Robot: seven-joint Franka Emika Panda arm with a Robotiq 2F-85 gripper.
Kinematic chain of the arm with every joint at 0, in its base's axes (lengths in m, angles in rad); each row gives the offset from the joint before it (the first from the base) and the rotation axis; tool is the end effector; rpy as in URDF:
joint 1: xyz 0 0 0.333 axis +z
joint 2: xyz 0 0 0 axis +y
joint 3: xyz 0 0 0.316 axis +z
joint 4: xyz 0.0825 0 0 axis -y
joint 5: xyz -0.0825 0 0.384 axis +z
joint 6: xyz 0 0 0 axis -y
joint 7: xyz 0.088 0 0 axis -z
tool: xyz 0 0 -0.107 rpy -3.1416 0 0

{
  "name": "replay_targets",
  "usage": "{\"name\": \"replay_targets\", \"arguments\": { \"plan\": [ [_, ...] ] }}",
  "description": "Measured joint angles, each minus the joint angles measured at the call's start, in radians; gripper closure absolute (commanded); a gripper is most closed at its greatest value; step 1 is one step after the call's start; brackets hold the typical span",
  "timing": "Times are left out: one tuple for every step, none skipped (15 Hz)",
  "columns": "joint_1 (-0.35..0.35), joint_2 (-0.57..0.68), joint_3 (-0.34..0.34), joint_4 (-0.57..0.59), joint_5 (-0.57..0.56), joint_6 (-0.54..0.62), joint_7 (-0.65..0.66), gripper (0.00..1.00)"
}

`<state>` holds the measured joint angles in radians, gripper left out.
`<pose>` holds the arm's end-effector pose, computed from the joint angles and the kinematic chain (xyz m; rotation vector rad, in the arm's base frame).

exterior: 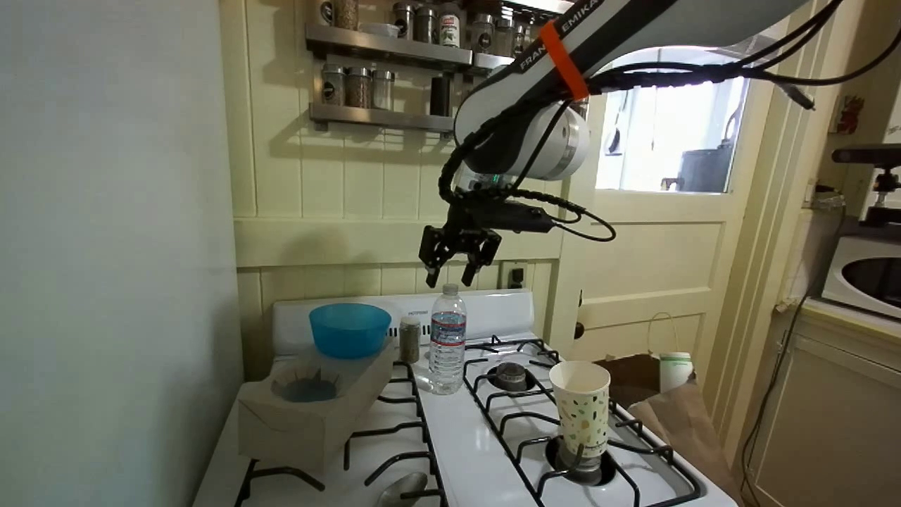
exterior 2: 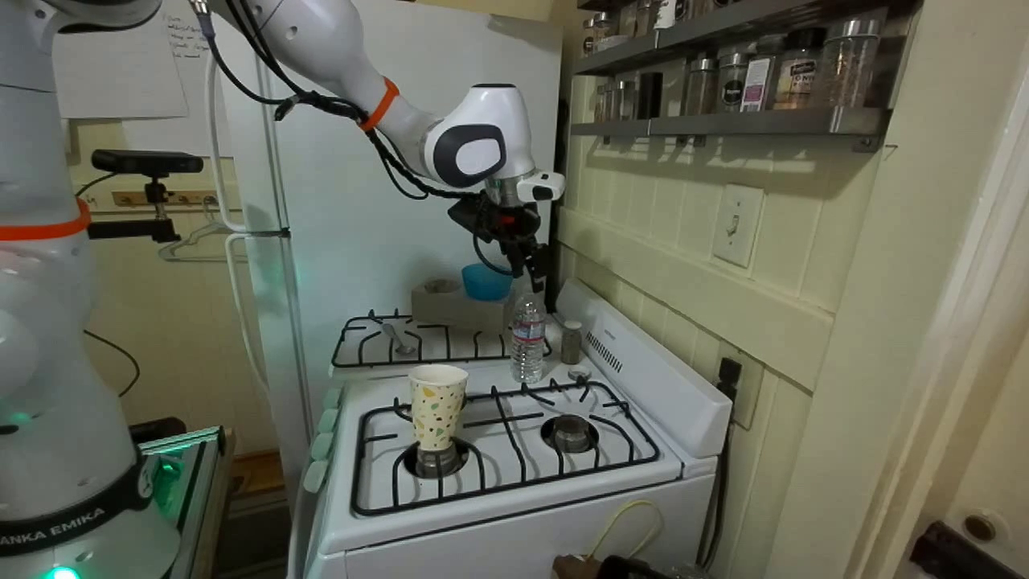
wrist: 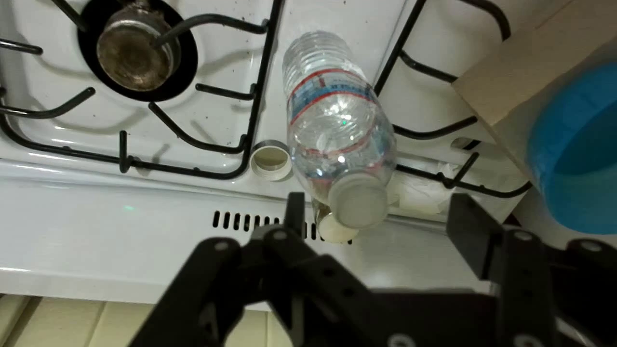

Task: Put the water bottle on the back right plate.

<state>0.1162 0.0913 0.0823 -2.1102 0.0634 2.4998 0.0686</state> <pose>0.5740 0.1143 0.4041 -3.0156 -0.1257 -0.4390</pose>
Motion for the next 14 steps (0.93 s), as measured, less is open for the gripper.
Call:
{"name": "replay_targets", "arguments": {
  "plan": [
    [0.0, 0.0, 0.0, 0.011, -0.013, -0.033, 0.015, 0.32],
    [0.001, 0.0, 0.001, 0.02, -0.018, -0.061, 0.025, 0.35],
    [0.001, 0.0, 0.001, 0.028, -0.019, -0.084, 0.029, 0.28],
    [0.001, 0.0, 0.001, 0.035, -0.019, -0.102, 0.032, 0.31],
    [0.001, 0.001, 0.001, 0.041, -0.019, -0.112, 0.036, 0.29],
    [0.001, 0.002, 0.001, 0.044, -0.019, -0.115, 0.04, 0.28],
    [0.0, 0.003, 0.001, 0.045, -0.019, -0.115, 0.043, 0.33],
    [-0.001, 0.005, 0.0, 0.045, -0.019, -0.115, 0.046, 0.34],
    [-0.001, 0.008, 0.0, 0.046, -0.019, -0.115, 0.048, 0.34],
    [-0.002, 0.011, -0.001, 0.048, -0.019, -0.115, 0.049, 0.36],
    [-0.002, 0.016, -0.001, 0.051, -0.019, -0.115, 0.05, 0.36],
    [-0.003, 0.022, -0.002, 0.055, -0.019, -0.115, 0.05, 0.36],
    [-0.003, 0.029, -0.002, 0.061, -0.019, -0.115, 0.051, 0.34],
    [-0.003, 0.037, -0.003, 0.068, -0.02, -0.115, 0.053, 0.36]
  ]
}}
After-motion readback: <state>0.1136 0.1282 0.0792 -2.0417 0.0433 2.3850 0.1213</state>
